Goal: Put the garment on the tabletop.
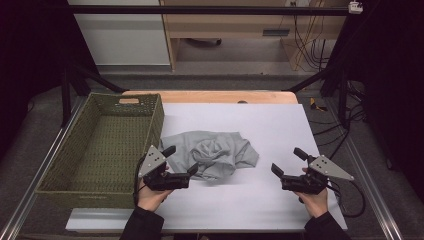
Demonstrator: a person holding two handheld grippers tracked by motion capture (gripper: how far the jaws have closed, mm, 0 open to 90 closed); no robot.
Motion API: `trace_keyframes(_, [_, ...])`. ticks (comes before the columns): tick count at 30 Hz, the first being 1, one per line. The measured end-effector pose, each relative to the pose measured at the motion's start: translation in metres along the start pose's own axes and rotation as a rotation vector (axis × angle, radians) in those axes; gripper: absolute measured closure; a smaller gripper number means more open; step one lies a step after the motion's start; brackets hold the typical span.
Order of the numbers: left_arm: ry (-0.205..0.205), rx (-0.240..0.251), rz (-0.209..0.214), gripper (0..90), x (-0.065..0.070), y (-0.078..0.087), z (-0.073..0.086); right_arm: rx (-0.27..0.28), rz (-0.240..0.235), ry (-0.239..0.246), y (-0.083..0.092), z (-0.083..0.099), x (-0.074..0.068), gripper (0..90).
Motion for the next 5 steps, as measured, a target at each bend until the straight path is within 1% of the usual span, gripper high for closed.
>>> trace_keyframes(2, [0.009,0.008,0.005,3.4,-0.0023,0.0033,0.0027,0.0,0.002,-0.005,0.0,0.0004,0.0001,0.4])
trace_keyframes(3, [0.006,0.011,0.0,3.4,-0.0031,0.0043,0.0037,-0.007,0.004,-0.008,0.0005,0.0006,0.0,0.4])
trace_keyframes(4, [0.003,0.009,-0.001,3.4,-0.0039,0.005,0.0048,-0.002,-0.001,0.008,0.0004,0.0012,0.0014,0.4])
trace_keyframes(5, [-0.001,0.009,-0.004,3.3,-0.0042,0.0051,0.0056,-0.005,-0.001,0.005,0.0002,0.0015,0.0013,0.4])
Point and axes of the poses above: each handheld gripper's, and its own axes: y roughly backward along the jaws, z roughly out of its underside, x roughly to its right, the point moved 1 cm from there along -y, roughly forward along the jaws, and after that the axes turned 2 degrees about z, right-handed, at the moved point
